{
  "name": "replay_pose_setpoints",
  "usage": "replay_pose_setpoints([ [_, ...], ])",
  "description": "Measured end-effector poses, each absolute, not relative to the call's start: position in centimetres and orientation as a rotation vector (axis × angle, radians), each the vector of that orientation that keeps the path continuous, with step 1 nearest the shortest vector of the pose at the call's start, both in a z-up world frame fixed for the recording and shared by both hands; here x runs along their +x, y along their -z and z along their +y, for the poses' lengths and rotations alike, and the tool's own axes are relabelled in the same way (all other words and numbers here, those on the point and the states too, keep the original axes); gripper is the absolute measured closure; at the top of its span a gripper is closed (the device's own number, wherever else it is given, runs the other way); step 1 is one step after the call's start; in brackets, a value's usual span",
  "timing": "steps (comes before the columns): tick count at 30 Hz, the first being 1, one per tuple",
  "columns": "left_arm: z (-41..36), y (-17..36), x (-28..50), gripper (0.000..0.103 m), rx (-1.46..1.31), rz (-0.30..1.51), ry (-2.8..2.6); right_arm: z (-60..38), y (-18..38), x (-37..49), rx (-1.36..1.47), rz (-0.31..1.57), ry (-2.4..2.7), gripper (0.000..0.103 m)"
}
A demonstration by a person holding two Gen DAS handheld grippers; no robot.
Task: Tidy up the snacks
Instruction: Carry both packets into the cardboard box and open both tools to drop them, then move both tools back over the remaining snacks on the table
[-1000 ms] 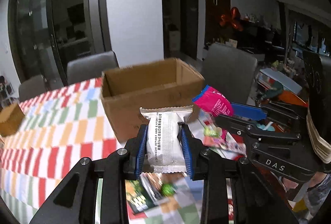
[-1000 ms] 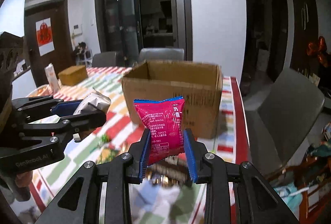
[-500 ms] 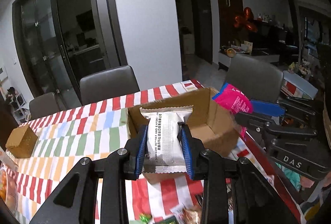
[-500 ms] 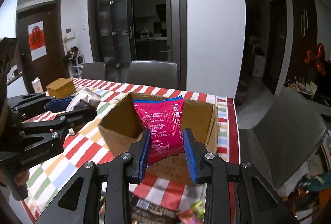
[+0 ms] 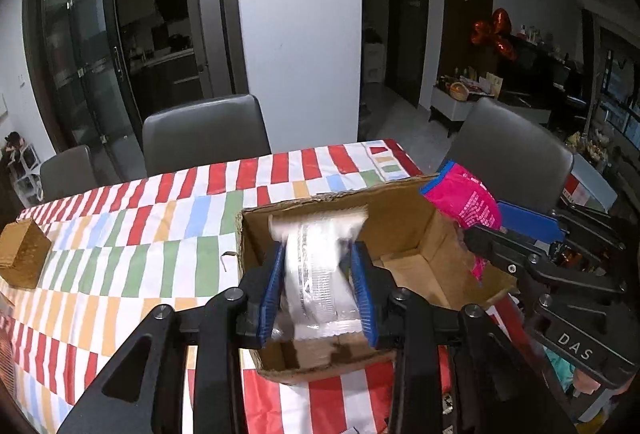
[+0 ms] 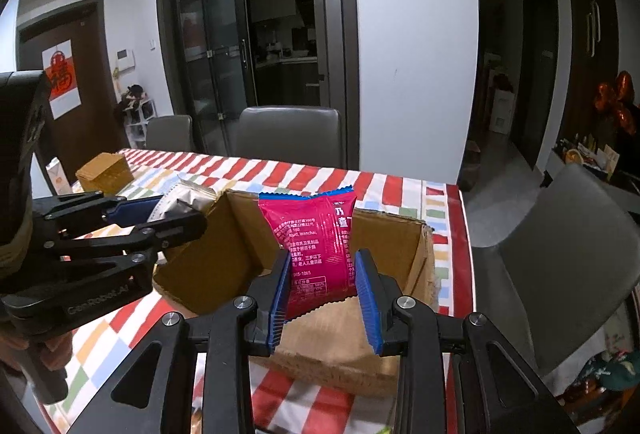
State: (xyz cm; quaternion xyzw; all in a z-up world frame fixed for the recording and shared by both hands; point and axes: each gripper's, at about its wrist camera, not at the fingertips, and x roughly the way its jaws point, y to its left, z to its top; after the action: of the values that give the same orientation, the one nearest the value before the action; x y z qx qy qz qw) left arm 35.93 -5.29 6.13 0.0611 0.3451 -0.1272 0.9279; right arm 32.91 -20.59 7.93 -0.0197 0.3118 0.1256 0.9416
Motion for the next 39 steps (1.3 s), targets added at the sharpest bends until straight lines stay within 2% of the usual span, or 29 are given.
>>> replay_pose_setpoints([
  [1,-5.1,-6.1,36.0,0.05,0.12,0.708,0.251,-20.6,-7.9,33.1,-0.04,0.634,-0.248,0.069],
  [4,-4.8,-6.2,35.3,0.043,0.121,0.691,0.229,-20.5,-7.9,33.3,-0.049,0.627,-0.204,0.051],
  [10,-4.5,-6.8,31.9,0.03,0.186,0.629,0.18,-20.3,-8.2,31.1,-0.075,0.599,-0.178,0.051],
  [15,-3.7,-7.2,27.6,0.023,0.224,0.566,0.161,-19.8,-8.6,27.5,-0.065,0.579,-0.209,0.049],
  [17,-3.4,-7.2,25.8,0.023,0.237,0.553,0.16,-19.5,-8.7,26.3,-0.064,0.567,-0.218,0.046],
  [27,-1.5,-6.3,18.2,0.017,0.28,0.508,0.151,-17.3,-7.9,19.6,-0.075,0.538,-0.265,0.046],
  [39,-0.1,-1.8,13.4,0.017,0.276,0.622,0.158,-15.1,-3.4,15.2,-0.061,0.659,-0.329,0.046],
])
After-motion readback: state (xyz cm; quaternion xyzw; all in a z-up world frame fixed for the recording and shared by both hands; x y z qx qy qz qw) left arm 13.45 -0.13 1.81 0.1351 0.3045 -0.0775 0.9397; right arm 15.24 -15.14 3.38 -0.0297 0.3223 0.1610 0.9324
